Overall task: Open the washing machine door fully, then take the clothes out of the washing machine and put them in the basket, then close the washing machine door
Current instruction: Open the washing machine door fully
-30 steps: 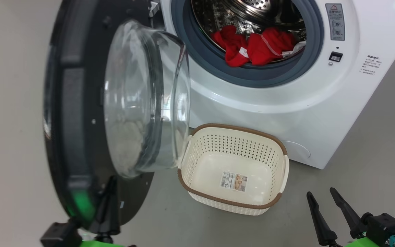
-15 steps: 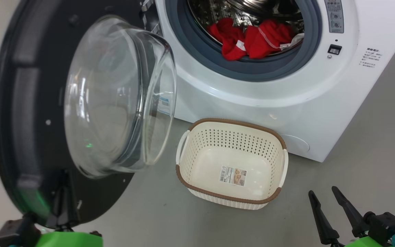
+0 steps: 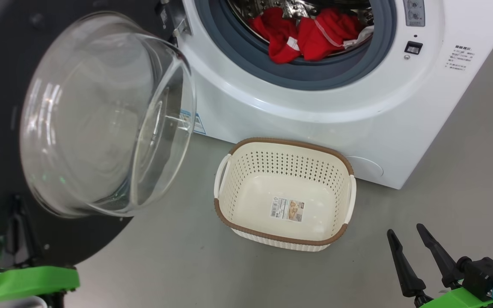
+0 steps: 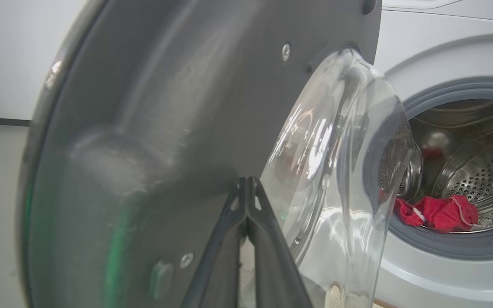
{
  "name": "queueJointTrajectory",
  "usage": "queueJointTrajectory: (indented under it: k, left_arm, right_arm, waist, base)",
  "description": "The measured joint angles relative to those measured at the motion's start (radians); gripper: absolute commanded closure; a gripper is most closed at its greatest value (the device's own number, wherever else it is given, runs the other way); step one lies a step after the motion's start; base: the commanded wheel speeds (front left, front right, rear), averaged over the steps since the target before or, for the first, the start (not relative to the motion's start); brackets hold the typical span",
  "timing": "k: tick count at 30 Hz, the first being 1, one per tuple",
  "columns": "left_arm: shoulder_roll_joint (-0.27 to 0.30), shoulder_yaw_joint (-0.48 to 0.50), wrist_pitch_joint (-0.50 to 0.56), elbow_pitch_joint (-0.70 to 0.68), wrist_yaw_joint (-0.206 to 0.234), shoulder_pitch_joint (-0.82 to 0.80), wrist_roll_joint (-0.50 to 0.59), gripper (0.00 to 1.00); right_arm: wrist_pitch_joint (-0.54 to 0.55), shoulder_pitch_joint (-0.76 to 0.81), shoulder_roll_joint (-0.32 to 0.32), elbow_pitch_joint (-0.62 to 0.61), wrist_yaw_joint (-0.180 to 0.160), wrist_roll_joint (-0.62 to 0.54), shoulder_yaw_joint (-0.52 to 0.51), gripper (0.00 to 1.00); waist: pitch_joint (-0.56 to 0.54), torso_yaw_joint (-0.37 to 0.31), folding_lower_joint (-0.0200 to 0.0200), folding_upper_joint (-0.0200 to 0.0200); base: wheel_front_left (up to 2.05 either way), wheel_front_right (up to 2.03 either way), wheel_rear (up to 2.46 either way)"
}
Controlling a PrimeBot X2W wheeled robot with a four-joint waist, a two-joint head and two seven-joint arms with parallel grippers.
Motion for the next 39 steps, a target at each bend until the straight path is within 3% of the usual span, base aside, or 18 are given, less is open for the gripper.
queueJointTrajectory:
  k: [17,27,39]
  left_arm:
    - [-0.008,0.240,0.000,0.127,-0.053,-0.168,0.030,1.00]
    - [-0.008,0.346,-0.001,0.196,-0.088,-0.240,0.105,1.00]
    - [0.042,0.436,0.000,0.296,-0.107,-0.331,0.160,1.00]
  right_arm:
    - [0.000,-0.024,-0.026,-0.009,0.000,0.000,-0.003,0.00]
    - [0.000,-0.039,-0.035,-0.013,0.000,0.000,-0.002,0.00]
    - [0.000,-0.040,-0.049,-0.013,0.000,0.000,0.001,0.00]
  waist:
    - [0.052,-0.026,0.0000,0.0000]
    - [0.071,-0.045,0.0000,0.0000]
    - [0.080,-0.052,0.0001,0.0000]
  base:
    - [0.00,0.00,0.00]
    - [0.00,0.00,0.00]
    - [0.00,0.00,0.00]
